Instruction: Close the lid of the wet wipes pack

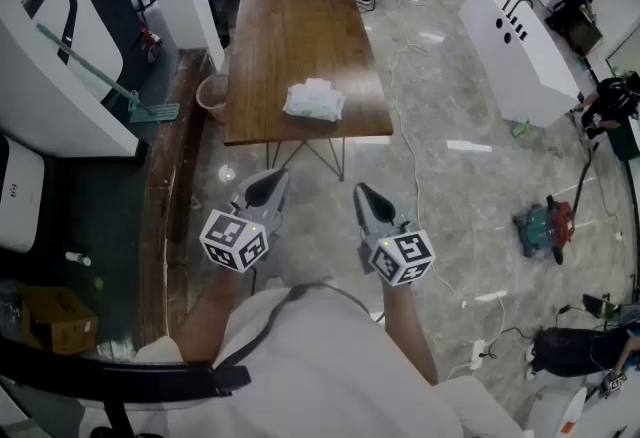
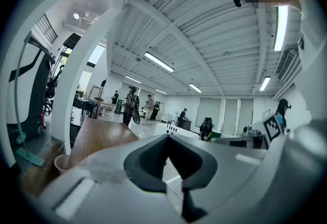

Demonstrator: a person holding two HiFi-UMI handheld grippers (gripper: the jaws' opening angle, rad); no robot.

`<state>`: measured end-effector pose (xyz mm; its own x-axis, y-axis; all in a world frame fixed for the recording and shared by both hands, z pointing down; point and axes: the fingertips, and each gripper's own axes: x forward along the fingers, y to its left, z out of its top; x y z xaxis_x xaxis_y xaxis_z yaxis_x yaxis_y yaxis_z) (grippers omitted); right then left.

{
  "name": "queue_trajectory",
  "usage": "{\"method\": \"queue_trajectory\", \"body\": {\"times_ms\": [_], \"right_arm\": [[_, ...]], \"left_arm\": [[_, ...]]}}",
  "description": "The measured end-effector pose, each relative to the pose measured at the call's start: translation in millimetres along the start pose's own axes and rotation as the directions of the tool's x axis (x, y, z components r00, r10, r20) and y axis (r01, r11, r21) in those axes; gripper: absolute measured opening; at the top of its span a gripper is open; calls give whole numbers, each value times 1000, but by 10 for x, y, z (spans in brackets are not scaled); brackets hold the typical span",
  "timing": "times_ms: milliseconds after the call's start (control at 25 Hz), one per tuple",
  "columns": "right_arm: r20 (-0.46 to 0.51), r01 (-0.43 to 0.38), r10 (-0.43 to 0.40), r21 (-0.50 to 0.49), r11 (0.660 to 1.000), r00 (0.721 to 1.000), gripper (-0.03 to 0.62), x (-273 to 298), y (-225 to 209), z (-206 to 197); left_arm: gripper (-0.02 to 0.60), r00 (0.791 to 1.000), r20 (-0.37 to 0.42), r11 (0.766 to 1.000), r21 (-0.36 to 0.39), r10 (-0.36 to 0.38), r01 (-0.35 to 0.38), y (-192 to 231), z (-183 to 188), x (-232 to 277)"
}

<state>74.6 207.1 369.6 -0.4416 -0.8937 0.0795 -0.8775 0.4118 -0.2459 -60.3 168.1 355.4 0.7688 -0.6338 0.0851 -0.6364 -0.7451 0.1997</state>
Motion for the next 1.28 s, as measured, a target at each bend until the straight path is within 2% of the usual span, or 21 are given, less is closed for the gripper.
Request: {"method": "queue_trajectory", "body": {"times_ms": [320,520,800,1080,1280], "right_arm": [[-10,-7,7,-20,1000,1000,8,10,49,-37],[4,-4,4,16,1000,1000,8,41,101,-23],[4,29,-29,13,999,1000,8,93,203,-58],[3,63,-63,33,997,998,8,156,359,-134],[-4,75,-75,34,997,997,8,251,534,-213]], "left_arm": [[0,1000,9,1000,-4,-14,14,31,-1,-35],[0,1000,-2,1000,2,-26,26,79,0,-79],[2,997,0,996,-31,-82,82,167,3,-207],[2,997,-11,997,2,-77,78,335,4,-376],[0,995,1,995,-15,-98,98,483,4,-547]]}}
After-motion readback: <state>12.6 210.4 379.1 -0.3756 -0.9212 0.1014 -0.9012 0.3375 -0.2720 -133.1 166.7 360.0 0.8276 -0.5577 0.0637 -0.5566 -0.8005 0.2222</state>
